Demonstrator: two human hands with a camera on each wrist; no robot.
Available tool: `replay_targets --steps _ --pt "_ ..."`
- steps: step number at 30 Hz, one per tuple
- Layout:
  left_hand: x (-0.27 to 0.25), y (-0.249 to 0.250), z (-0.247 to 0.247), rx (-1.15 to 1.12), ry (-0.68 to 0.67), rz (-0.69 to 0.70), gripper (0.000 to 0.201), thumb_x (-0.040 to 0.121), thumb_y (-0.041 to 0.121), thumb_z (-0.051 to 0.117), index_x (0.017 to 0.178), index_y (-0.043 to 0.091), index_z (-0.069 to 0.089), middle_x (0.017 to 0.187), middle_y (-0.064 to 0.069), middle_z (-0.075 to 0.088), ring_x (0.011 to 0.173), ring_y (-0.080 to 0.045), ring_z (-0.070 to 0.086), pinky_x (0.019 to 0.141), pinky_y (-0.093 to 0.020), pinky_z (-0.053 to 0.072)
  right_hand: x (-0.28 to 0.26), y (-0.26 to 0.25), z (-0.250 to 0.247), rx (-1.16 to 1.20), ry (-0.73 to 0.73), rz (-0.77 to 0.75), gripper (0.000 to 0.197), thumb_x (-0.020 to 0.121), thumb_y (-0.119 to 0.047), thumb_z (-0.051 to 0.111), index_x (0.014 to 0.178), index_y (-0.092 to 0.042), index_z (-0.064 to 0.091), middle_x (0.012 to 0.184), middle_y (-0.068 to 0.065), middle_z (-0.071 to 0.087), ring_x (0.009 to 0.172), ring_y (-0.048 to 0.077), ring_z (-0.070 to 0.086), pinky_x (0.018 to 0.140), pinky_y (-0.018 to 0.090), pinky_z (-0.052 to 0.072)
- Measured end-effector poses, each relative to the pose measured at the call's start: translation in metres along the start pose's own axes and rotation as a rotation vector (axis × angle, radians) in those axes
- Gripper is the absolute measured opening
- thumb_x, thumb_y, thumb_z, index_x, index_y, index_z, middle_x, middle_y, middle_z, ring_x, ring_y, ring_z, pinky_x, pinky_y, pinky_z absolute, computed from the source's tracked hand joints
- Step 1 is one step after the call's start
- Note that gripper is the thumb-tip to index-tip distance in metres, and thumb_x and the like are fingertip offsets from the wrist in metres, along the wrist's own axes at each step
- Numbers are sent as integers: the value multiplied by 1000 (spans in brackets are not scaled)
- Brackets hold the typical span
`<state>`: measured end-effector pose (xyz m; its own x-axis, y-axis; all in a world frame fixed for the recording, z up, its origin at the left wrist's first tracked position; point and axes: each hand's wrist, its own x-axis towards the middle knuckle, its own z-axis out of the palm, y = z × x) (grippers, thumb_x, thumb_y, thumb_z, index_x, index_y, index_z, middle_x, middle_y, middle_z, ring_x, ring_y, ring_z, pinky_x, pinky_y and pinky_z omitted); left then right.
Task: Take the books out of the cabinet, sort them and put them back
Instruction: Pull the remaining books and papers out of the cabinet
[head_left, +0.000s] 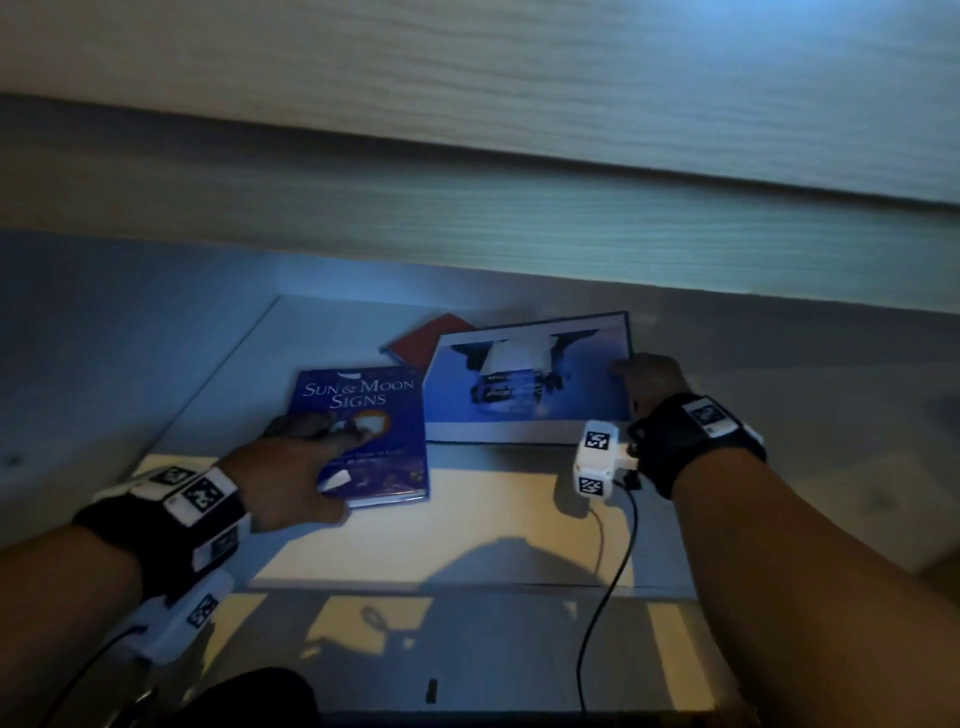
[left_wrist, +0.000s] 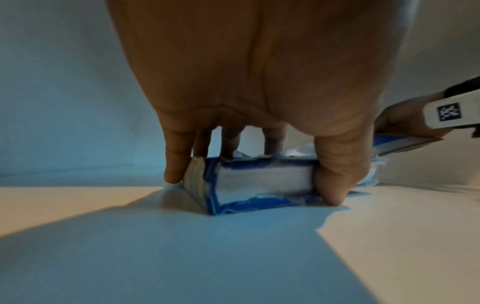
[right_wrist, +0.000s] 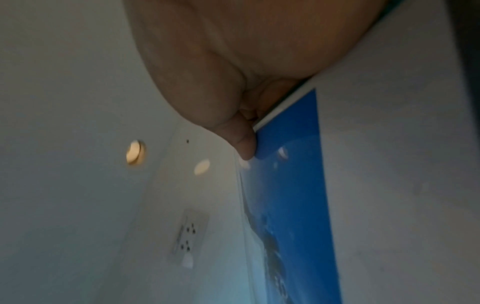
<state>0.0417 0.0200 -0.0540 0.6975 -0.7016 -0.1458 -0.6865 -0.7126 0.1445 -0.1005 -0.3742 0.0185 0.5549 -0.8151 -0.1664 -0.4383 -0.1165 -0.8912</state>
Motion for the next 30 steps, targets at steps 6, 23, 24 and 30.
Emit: replay_targets --steps 6,23,24,30 --pt "-31 24 4 57 176 7 89 67 87 36 149 56 20 156 13 32 136 -21 40 107 -35 43 -32 21 -10 229 -120 -45 29 102 -16 56 129 -6 60 124 18 66 124 33 59 95 36 52" --pt "-49 70 -12 -390 416 -144 65 71 66 71 130 40 60 131 7 59 114 -16 59 98 -29 47 -180 54 105 471 -767 251 16 107 -22 48 109 -15 62 76 0 75 78 22 75 68 36 64" --pt "-51 71 -7 -322 361 -136 70 71 73 65 134 47 53 139 10 53 123 -15 54 102 -31 45 -186 54 103 390 -828 278 18 108 -26 48 104 -14 60 77 3 75 79 22 74 72 37 62" --pt "-70 69 19 -145 196 -56 91 58 85 29 142 51 39 154 16 29 142 -9 20 112 -31 36 -151 38 60 -176 -1057 117 36 99 -45 60 87 -12 65 70 6 71 52 14 64 52 24 53"
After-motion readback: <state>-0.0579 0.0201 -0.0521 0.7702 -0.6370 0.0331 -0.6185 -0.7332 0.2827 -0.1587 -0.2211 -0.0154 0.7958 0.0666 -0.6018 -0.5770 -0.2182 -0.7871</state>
